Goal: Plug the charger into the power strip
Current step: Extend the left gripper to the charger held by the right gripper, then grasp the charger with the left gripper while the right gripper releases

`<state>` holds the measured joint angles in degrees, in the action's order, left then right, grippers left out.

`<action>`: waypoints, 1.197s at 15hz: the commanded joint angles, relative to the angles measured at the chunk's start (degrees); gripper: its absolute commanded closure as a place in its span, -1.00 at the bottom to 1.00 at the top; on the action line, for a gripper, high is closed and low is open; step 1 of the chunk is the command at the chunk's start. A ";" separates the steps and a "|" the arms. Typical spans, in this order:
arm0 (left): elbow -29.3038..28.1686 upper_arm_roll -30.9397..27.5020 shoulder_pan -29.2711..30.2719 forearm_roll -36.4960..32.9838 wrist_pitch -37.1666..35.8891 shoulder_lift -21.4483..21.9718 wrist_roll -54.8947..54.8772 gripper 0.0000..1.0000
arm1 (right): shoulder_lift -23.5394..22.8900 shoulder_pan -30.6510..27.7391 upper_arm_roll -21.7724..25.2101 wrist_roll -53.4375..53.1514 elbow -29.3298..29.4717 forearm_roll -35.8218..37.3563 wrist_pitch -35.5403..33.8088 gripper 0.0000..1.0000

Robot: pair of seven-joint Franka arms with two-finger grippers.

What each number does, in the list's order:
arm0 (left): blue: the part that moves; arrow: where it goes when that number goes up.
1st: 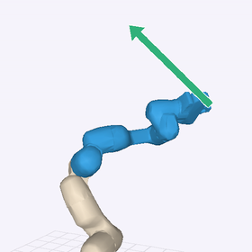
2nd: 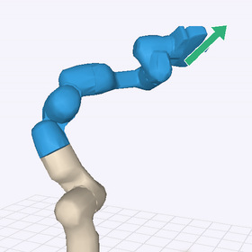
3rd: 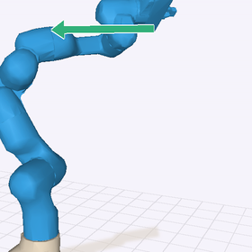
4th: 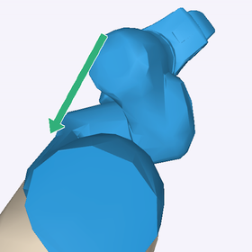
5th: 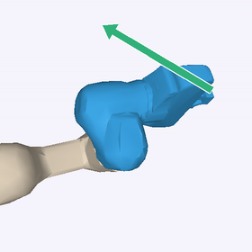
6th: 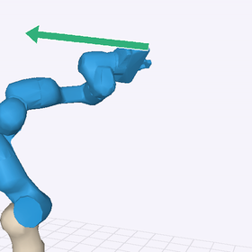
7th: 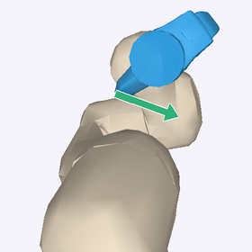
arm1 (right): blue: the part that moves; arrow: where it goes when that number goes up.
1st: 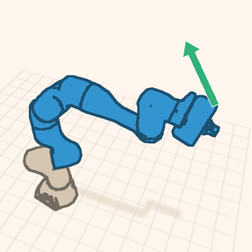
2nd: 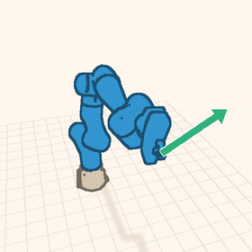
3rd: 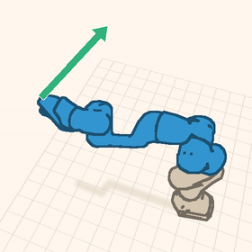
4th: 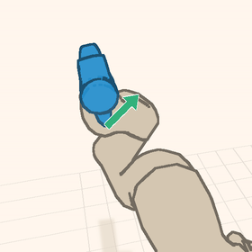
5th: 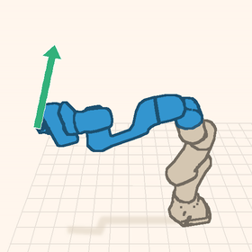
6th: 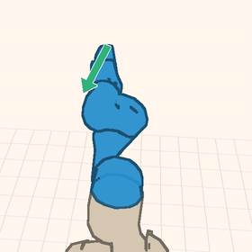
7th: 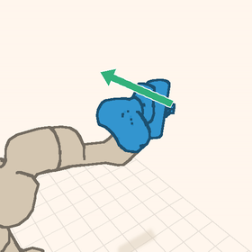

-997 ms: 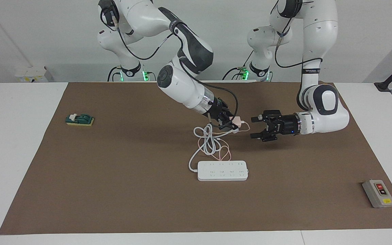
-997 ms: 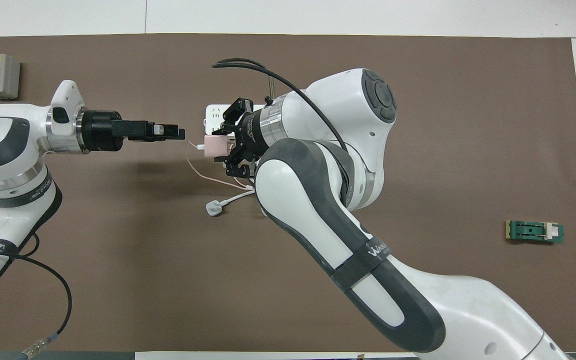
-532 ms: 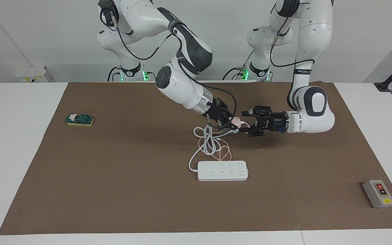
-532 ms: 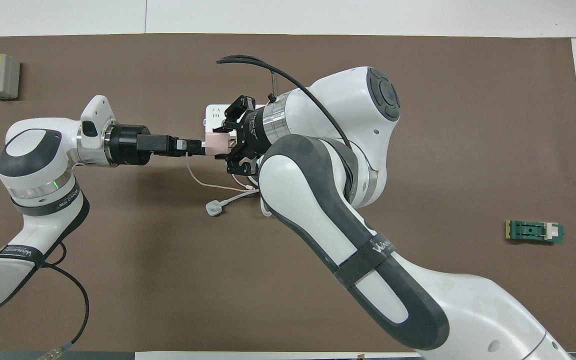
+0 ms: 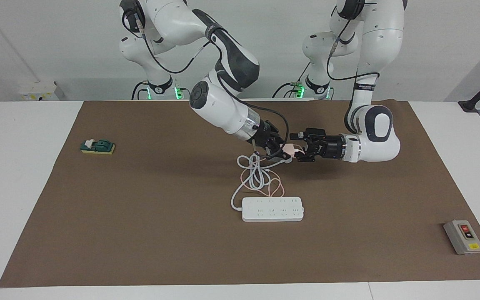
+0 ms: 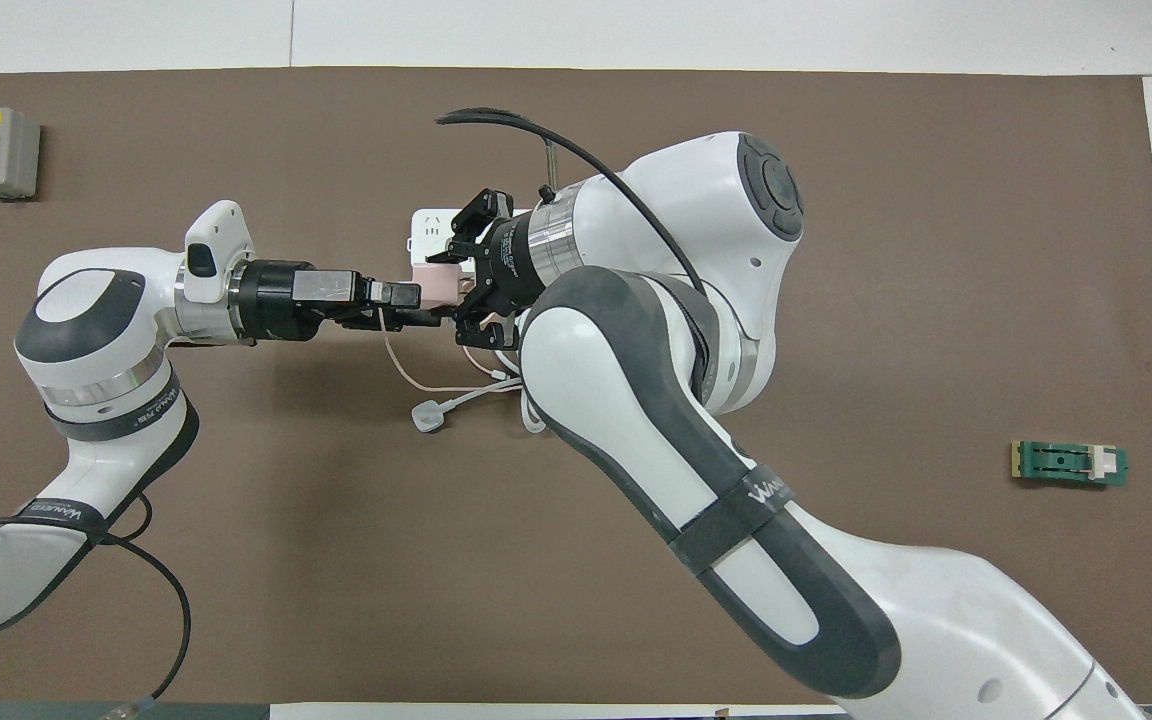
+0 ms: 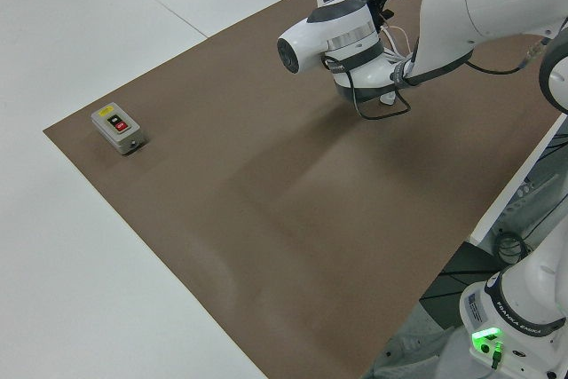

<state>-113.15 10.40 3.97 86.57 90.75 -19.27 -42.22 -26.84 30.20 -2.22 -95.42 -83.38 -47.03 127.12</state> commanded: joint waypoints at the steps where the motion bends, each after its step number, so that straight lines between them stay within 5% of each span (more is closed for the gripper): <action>1: -2.25 -0.73 -0.72 2.28 1.26 2.22 2.23 -1.00 | -0.41 -0.32 -0.16 -0.73 0.93 -1.31 -0.21 1.00; 9: -1.99 -0.82 -1.34 4.22 2.50 2.13 2.41 -0.97 | -0.49 -0.41 -0.16 -0.73 0.93 -1.40 -0.21 1.00; 14: -1.73 -0.91 -1.60 4.22 3.38 2.05 2.14 -0.46 | -0.49 -0.41 -0.16 -0.73 0.93 -1.49 -0.29 1.00; 18: -1.73 -1.08 -1.60 4.05 3.64 2.05 2.14 0.35 | -0.49 -0.41 -0.16 -0.73 0.93 -1.49 -0.29 1.00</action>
<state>-113.16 10.19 3.41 89.21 92.98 -19.26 -40.56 -26.84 30.13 -2.21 -95.42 -83.34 -47.12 127.12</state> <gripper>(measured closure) 0.432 0.507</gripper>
